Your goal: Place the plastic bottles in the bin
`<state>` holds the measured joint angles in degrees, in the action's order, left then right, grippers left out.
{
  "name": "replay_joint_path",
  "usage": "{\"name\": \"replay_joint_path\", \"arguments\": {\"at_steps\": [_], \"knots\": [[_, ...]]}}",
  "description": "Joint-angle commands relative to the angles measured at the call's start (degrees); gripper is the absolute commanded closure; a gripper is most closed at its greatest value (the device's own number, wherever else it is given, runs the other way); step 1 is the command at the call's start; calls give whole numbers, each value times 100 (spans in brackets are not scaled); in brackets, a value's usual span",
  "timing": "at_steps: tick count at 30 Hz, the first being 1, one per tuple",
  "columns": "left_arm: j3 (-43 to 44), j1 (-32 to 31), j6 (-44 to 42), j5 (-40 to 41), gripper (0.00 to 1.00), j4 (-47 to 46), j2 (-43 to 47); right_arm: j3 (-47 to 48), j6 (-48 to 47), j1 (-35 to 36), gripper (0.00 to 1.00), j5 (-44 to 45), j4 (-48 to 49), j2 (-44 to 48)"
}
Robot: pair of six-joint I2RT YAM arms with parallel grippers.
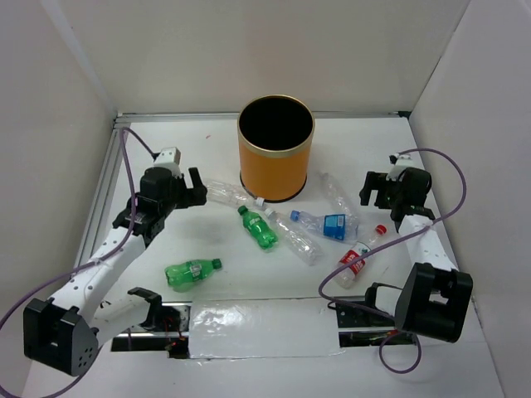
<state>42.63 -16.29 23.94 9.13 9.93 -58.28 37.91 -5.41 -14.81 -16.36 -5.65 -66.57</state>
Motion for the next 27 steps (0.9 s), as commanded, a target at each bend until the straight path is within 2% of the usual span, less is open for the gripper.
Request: {"name": "replay_joint_path", "arguments": {"at_steps": [1,7,9,10,11,12,13,14,15,16,17,18,19,21,22,23,27], "knots": [[438,-233,164,-870,0,623,89,94,198,-74,0,-43,99,-41],[738,-621,-127,-702,0,1176,-227,163,-257,-136,0,-639,-259,-93],[808,-769,-180,-641,0,1230,-359,164,-1004,-136,0,-1271,-445,-93],[886,-892,-180,-640,0,1300,-481,164,-1067,-136,8,-1386,-446,-41],[983,-954,-180,-640,4,1301,-543,164,-1067,-136,25,-1483,-446,-41],[1045,-1015,-180,-640,19,1370,-614,364,-1250,-136,51,-1658,-524,-128],[1193,-1129,-232,-640,40,1371,-780,462,-1252,-49,72,-1608,-473,-285],[1273,-1209,-232,-501,60,1536,-868,585,-1304,39,70,-1529,-472,-409],[1361,-1270,-285,-447,78,1625,-974,960,-1374,266,62,-1371,-524,-566],[1518,-1428,-285,-395,77,1721,-1079,1173,-1427,372,41,-1292,-603,-751],[1598,-1525,-337,-194,69,1966,-1289,1392,-1428,495,34,-1082,-734,-1144],[1660,-1622,-338,-53,54,2073,-1378,1864,-1515,583,27,-1080,-840,-1348],[1713,-1884,-338,88,25,2187,-1448,2095,-1516,741,20,-1080,-928,-1550],[1775,-2087,-338,361,6,2407,-1589,2709,-1516,874,4,-1080,-1183,-2183],[1775,-2228,-338,362,0,2469,-1590,2896,-1516,1031,0,-1080,-1297,-2403],[1775,-2290,-268,458,0,2530,-1651,3037,-1516,1120,0,-949,-1490,-2814],[1643,-2414,187,678,0,2610,-1651,3143,-1585,1305,0,-720,-1492,-3266]]}}
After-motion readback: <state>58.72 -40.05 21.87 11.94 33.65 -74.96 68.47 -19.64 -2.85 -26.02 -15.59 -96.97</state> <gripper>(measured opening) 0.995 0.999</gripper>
